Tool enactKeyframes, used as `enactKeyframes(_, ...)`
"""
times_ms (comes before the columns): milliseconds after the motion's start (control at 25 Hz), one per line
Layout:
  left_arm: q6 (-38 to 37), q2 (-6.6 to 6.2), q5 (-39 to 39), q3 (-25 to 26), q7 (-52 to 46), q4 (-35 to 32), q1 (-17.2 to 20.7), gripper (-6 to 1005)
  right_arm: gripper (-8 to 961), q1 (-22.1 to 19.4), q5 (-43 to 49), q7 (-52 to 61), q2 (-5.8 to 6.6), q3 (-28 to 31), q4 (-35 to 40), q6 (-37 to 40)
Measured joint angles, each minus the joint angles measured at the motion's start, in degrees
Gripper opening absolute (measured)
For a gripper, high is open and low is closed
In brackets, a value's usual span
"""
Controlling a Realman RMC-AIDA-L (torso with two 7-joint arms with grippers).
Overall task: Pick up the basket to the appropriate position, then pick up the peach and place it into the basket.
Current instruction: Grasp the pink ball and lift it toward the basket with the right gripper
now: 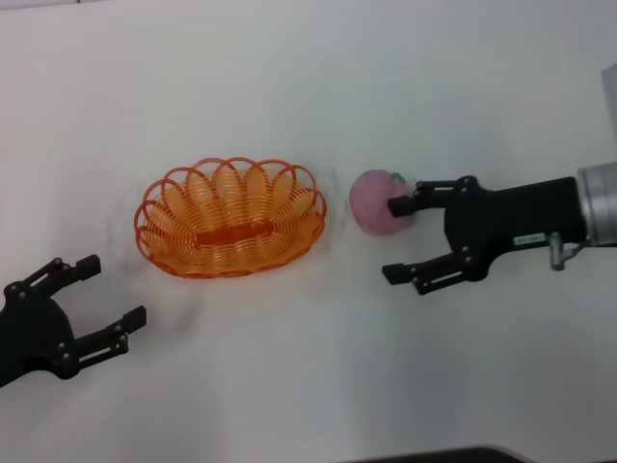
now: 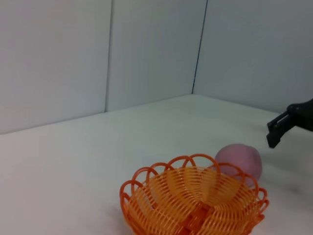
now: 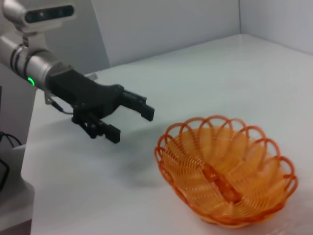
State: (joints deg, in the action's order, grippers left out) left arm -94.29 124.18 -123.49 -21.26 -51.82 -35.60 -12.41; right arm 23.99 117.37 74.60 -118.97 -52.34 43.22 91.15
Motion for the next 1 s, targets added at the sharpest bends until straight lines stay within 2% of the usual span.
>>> enactKeyframes(200, 0.3, 0.02, 0.1, 0.0, 0.5, 0.3, 0.0, 884, 946, -0.6, 0.9, 2.1, 0.2, 3.1, 3.9, 3.4)
enactKeyframes(400, 1.3, 0.0, 0.2, 0.0, 0.8, 1.5, 0.0, 884, 946, 1.3, 5.2, 12.6, 0.22, 3.8, 7.8, 3.4)
enactKeyframes(640, 1.6, -0.03, 0.3, 0.0, 0.9, 1.7, -0.1, 884, 945, 7.0, 14.1, 29.2, 0.21, 3.7, 15.5, 5.1)
enactKeyframes(720, 1.6, 0.01, 0.3, 0.0, 0.9, 1.8, -0.1, 884, 945, 8.2, 16.1, 30.7, 0.13, 3.6, 16.3, 5.6)
enactKeyframes(760, 1.6, 0.05, 0.3, 0.0, 0.9, 1.9, -0.1, 884, 945, 10.0, 19.1, 32.9, 0.0, 3.5, 17.1, 6.2)
enactKeyframes(800, 1.6, 0.05, 0.3, 0.0, 0.9, 2.0, -0.1, 884, 945, 14.1, 25.3, 36.3, -0.41, 3.3, 17.6, 7.5)
enactKeyframes(1000, 1.6, 0.03, 0.3, 0.0, 0.9, 2.5, -0.2, 884, 944, 18.8, 31.9, 39.4, -1.21, -0.4, 17.6, 7.6)
